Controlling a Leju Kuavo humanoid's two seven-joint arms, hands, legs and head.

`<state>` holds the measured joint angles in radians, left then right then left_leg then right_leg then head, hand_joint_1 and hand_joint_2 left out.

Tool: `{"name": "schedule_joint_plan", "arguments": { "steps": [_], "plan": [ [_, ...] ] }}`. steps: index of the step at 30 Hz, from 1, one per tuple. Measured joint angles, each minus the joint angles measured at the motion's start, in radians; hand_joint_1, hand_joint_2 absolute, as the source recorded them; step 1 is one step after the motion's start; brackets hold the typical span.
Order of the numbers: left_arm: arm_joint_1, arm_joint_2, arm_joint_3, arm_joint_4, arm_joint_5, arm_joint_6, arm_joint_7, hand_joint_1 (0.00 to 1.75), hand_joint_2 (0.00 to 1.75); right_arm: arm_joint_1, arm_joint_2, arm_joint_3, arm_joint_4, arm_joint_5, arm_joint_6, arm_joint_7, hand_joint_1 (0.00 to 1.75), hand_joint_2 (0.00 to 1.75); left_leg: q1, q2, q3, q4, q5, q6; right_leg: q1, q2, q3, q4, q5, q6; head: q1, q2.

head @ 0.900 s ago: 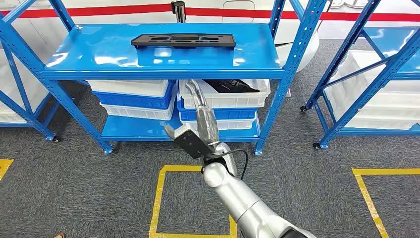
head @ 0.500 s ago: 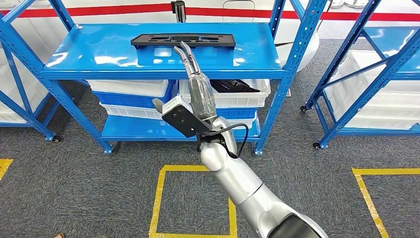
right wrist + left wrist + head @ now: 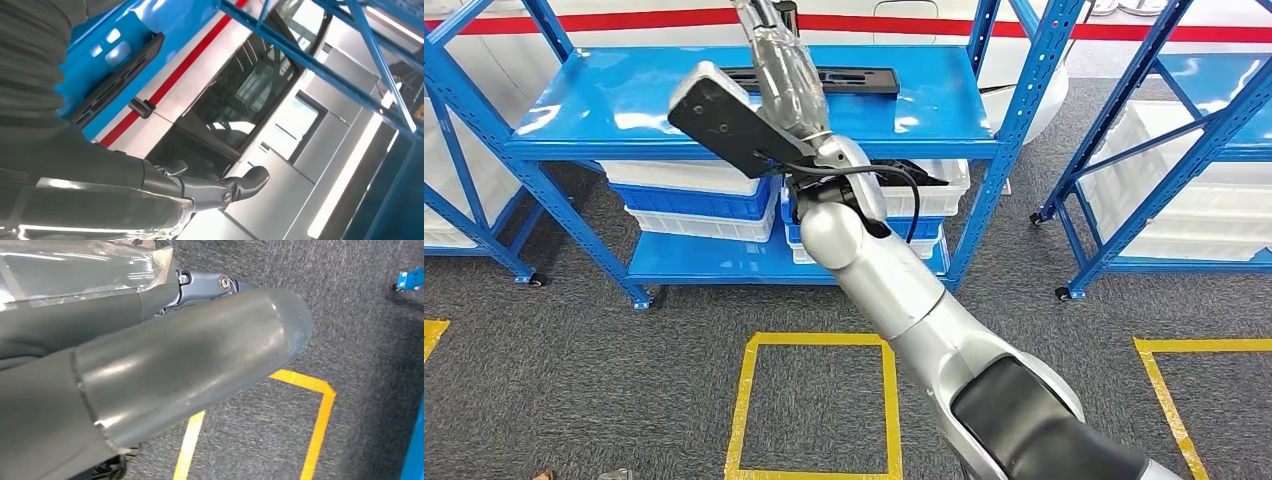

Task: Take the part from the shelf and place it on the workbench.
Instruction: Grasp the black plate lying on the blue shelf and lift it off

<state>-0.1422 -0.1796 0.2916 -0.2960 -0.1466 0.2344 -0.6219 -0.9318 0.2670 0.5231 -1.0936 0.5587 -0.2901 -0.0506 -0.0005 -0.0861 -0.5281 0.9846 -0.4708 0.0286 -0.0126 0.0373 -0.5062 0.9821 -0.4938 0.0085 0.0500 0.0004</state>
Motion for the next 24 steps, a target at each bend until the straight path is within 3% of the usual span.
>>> {"name": "schedule_joint_plan", "arguments": {
  "steps": [9,24],
  "plan": [
    [-0.004,0.004,0.044,0.000,0.054,-0.030,0.002,0.00,0.00,-0.044,0.005,0.000,0.098,-0.091,0.059,0.000,0.00,1.75,0.000,0.000,-0.001,0.001,0.000,0.000,0.000,0.000,-0.001,0.000,0.000,0.000,0.000,0.000],
    [0.000,0.002,0.067,0.007,0.055,-0.034,-0.001,0.00,0.00,-0.048,-0.030,-0.039,0.133,-0.127,0.085,-0.005,0.00,1.75,0.000,-0.001,-0.008,0.009,0.000,0.000,-0.001,0.000,-0.003,0.000,0.002,0.003,0.000,0.000]
  ]
}}
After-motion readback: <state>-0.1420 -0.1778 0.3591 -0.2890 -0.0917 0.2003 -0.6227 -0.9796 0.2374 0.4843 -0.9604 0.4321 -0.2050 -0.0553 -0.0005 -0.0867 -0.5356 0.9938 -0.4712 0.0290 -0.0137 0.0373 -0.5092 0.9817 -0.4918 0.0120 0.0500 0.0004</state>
